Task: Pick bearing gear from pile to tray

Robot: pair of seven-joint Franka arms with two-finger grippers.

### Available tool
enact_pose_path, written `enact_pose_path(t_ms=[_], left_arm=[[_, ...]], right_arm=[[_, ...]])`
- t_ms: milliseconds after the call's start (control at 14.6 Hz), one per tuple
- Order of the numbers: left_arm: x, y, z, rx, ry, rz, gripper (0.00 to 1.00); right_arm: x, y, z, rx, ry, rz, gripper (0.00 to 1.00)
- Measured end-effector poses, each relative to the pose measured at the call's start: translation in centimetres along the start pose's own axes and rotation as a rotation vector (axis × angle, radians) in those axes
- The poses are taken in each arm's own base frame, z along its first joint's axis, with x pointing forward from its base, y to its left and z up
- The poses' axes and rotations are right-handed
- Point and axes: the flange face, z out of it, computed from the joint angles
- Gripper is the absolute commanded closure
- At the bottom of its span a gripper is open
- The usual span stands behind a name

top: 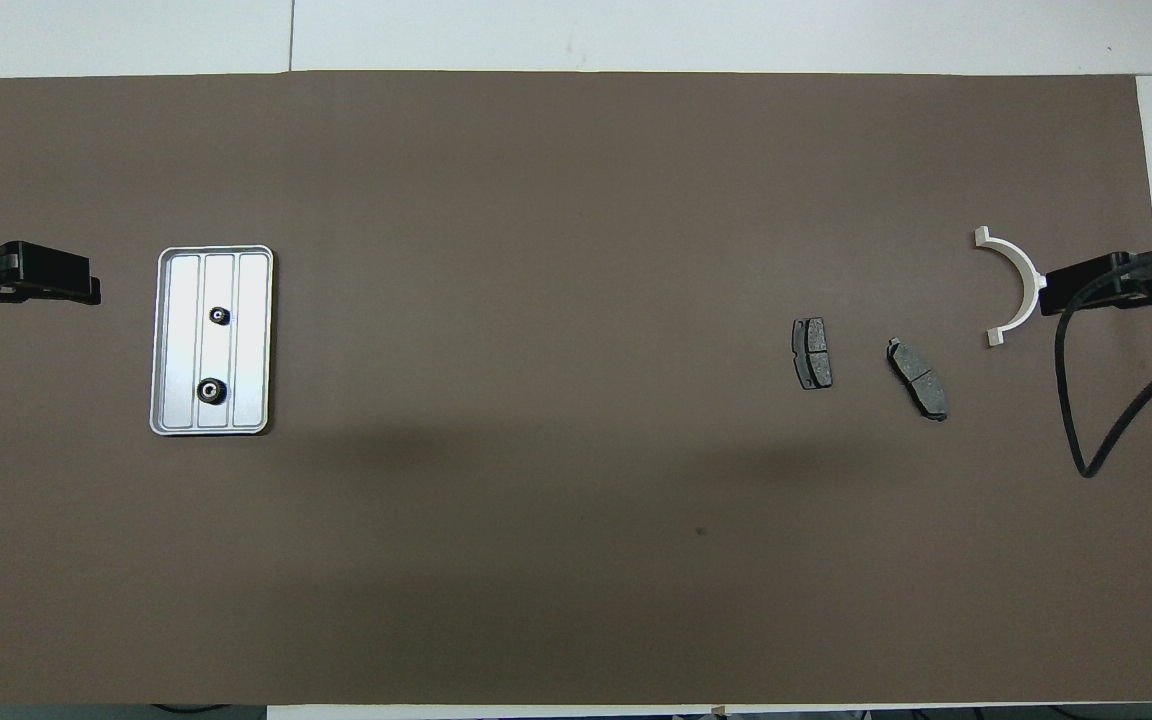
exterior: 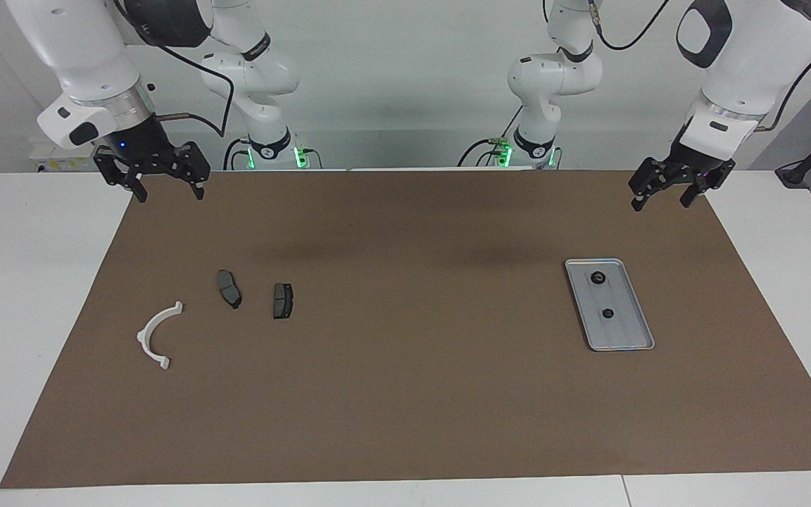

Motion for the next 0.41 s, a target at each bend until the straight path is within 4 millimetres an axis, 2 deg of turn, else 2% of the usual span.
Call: enact_pose_path(t_ms=[412], left_arm=[[-0.11,-0.40,0.10,0.039,-0.010,0.003,0.00]], right_arm=[[0.00,0.01,0.00,0.000,0.000,0.000,0.00]])
